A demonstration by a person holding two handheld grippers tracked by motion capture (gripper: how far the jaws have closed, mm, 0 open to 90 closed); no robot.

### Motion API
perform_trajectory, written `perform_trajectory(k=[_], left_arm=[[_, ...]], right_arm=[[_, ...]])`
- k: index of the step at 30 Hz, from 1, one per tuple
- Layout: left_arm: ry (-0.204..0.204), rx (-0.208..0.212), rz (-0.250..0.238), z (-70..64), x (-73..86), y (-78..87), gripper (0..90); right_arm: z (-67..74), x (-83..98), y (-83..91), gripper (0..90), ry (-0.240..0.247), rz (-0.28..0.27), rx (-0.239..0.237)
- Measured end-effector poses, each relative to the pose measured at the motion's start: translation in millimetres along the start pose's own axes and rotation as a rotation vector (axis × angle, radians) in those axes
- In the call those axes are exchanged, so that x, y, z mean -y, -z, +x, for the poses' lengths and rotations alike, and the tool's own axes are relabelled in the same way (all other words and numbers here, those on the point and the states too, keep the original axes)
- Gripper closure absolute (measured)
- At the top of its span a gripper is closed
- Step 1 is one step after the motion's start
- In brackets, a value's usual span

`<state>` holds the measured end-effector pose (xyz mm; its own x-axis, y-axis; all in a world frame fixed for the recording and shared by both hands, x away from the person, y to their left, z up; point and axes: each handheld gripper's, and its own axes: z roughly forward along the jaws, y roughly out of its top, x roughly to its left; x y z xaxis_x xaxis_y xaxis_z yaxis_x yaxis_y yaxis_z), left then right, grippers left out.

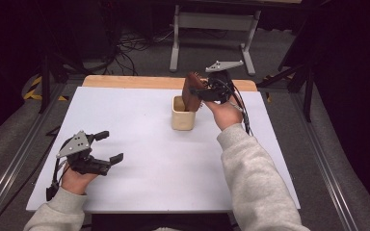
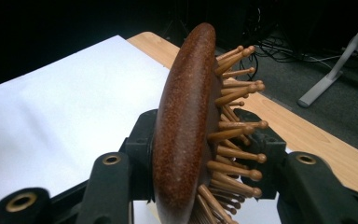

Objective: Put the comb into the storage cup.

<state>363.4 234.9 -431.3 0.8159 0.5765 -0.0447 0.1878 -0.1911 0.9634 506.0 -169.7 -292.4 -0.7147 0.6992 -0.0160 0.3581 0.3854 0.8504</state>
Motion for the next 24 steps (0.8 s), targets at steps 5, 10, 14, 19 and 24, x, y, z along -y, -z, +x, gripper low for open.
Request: perform_trajectory(k=[5,10,14,19,24], left_arm=[[-0.004,-0.001,-0.001,0.3,-0.2,0.2,3.0],[-0.004,0.001,0.0,-0.2,-0.2,0.0,3.0],[-0.004,0.002,-0.002,-0.2,-0.3,-0.2,3.1],[0.002,0.005,-0.003,-0.5,-0.1,-1.0,3.0],[-0.003,0.004,-0.004,0.1,-0.4,-0.6,3.0]], right_arm=[[-0.4,0.5,-0.7,50.3,0.003,-0.01,0.0],[0.9,0.2,0.3,46.4,0.016,-0.009,0.013],[-0.4,0.7,1.4,38.1,0.025,-0.015,0.008],[-2.1,-0.7,6.2,17.3,0.061,-0.05,0.067],[-4.9,-1.0,13.0,5.0,0.071,-0.08,0.106]])
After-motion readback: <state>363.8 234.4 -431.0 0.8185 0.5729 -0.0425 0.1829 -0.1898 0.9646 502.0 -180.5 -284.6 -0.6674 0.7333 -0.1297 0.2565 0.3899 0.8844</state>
